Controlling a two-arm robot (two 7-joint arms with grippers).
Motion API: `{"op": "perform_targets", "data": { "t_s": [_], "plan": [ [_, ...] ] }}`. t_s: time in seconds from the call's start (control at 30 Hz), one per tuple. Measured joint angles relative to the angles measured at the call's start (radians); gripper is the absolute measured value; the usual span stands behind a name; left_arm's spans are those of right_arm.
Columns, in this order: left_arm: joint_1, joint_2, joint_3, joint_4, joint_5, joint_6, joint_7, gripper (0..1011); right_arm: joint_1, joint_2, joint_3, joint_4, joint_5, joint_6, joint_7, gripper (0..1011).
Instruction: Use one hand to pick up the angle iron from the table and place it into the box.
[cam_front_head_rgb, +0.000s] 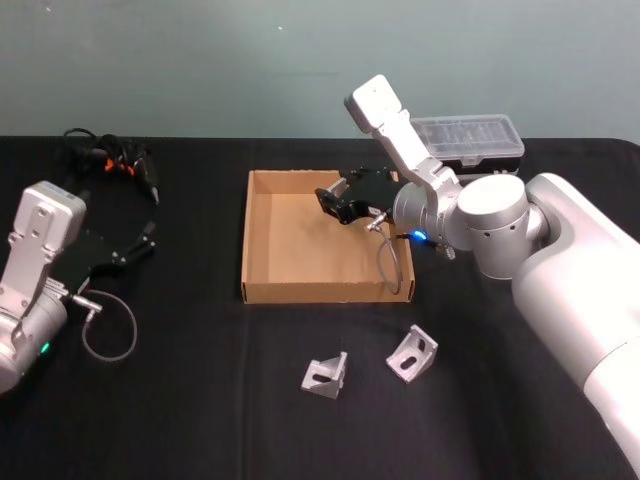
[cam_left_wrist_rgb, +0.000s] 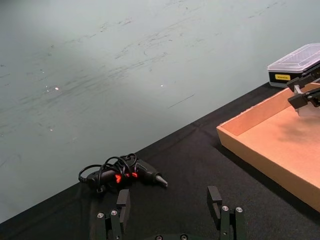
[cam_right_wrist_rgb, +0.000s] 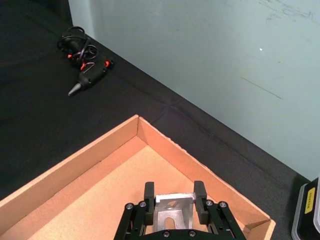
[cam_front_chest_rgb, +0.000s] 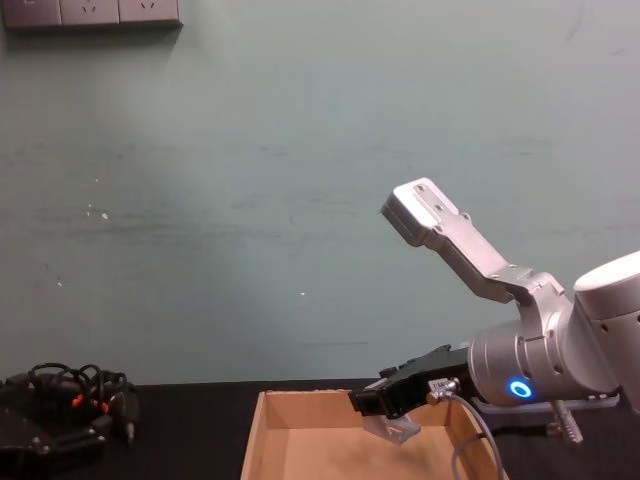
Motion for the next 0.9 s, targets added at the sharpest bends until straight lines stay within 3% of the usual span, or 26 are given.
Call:
{"op": "perform_targets", "data": {
  "t_s": [0.23,0.7,0.9],
  "plan": [
    [0.0,0.0,0.0,0.0,0.0,0.0,0.0,1011,-0.001,0.001,-0.001,-0.001,0.0,0.0,0.0,491],
    [0.0,0.0,0.0,0.0,0.0,0.0,0.0,1011,-0.002,0.002,-0.002,-0.004,0.0,0.0,0.0,915],
    [0.0,0.0,0.0,0.0,0.0,0.0,0.0,1011,-0.002,0.002,-0.002,-0.005,0.0,0.0,-0.001,1000]
  ]
}}
